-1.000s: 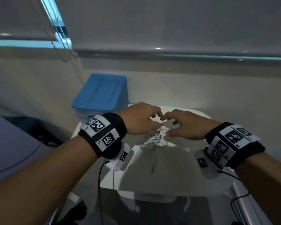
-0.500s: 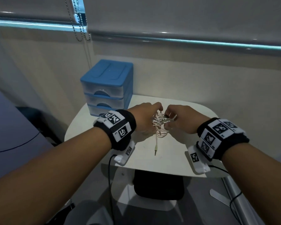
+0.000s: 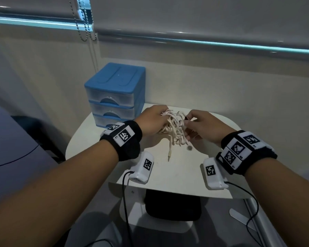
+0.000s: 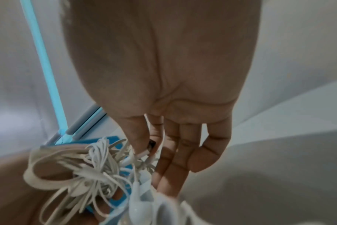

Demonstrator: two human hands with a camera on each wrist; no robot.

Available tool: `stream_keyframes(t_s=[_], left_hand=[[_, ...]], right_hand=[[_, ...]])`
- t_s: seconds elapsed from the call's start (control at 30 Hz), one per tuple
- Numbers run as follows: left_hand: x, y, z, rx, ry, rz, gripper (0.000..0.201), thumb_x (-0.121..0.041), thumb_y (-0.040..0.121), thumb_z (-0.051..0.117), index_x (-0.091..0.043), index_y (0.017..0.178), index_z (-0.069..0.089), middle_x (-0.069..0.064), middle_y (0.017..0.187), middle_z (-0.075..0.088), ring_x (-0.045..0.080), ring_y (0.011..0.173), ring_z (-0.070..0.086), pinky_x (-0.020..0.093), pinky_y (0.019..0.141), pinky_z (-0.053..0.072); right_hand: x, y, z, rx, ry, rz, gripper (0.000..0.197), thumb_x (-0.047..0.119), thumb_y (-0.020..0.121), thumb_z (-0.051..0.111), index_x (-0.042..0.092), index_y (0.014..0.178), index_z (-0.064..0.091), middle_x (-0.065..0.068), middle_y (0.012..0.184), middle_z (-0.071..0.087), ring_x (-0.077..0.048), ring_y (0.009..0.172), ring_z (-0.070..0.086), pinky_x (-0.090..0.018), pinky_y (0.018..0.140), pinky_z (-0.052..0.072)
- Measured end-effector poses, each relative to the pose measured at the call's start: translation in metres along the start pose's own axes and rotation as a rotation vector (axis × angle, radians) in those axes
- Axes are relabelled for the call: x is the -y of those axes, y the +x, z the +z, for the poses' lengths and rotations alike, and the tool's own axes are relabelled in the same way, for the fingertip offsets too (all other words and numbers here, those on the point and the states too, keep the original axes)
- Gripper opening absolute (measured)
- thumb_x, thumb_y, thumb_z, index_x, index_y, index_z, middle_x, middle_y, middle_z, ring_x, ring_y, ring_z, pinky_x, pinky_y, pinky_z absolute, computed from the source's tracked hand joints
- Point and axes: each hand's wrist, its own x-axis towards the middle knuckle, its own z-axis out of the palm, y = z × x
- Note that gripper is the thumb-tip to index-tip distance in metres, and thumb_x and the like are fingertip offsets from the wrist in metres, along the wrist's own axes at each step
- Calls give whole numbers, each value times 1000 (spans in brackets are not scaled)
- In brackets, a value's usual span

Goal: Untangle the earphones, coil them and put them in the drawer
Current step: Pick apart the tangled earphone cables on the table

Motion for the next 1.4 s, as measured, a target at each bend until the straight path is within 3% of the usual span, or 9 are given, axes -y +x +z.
stream_keyframes(t_s=[0.23,0.33,0.4,0.53,0.67,0.9,1.17,1.27,1.4], left_hand=[[-6,11,12,-56,-640,-119,22,-2,100,50,10,115,61,30,102,66,28,77,66,34,64,63],[-4,18,17,-60,-778,-120,15,-1,97,52,0,104,65,32,101,61,40,90,56,61,95,52],[-3,25,21,-84,-853,-121,19,-2,99,50,-7,101,68,25,95,62,38,87,58,60,90,49],[3,44,19,-113,-890,-86,26,-12,104,46,-11,103,72,11,90,74,25,78,69,40,75,56],[17,54,21,-82,-889,-105,29,-22,105,47,-8,120,68,14,105,71,27,89,66,38,78,53],[23,63,19,22,-897,-72,44,-31,106,43,-2,131,64,18,116,69,31,99,65,45,88,50],[18,55,18,83,-1068,34,29,-15,99,50,-12,100,78,14,105,75,25,91,72,34,78,59],[17,53,17,96,-1110,33,30,-11,99,47,-4,117,70,21,113,72,33,99,70,40,83,60],[20,54,17,131,-1063,59,34,-3,98,48,5,128,60,35,130,60,53,121,57,59,105,48]], right_hand=[[-5,7,-2,-28,437,40,4,8,99,60,10,100,57,-8,67,66,-19,56,59,-26,53,41],[-8,12,3,-44,625,1,14,-7,96,56,3,106,56,-14,65,59,-19,47,50,-27,47,35],[-14,22,8,-77,676,-43,15,-9,91,58,-1,104,59,-19,70,57,-26,52,51,-28,43,39],[-17,43,13,-105,698,-47,21,-4,87,61,-5,108,63,-19,76,59,-25,58,57,-31,52,37],[-24,61,13,-42,640,-74,24,-8,94,55,-13,116,61,-20,87,61,-20,60,60,-28,53,41],[-38,74,5,80,728,-117,18,-1,92,63,7,104,74,-8,85,68,-14,65,59,-24,59,41],[-43,68,-6,-83,825,-227,28,-7,89,61,11,108,72,-9,78,71,-20,60,60,-33,57,40],[-45,64,-8,-102,815,-250,30,-6,85,67,17,102,76,-9,79,73,-20,69,64,-42,75,44],[-40,61,-5,-151,753,-308,38,-3,70,79,17,101,75,-4,71,72,-12,59,60,-36,67,38]])
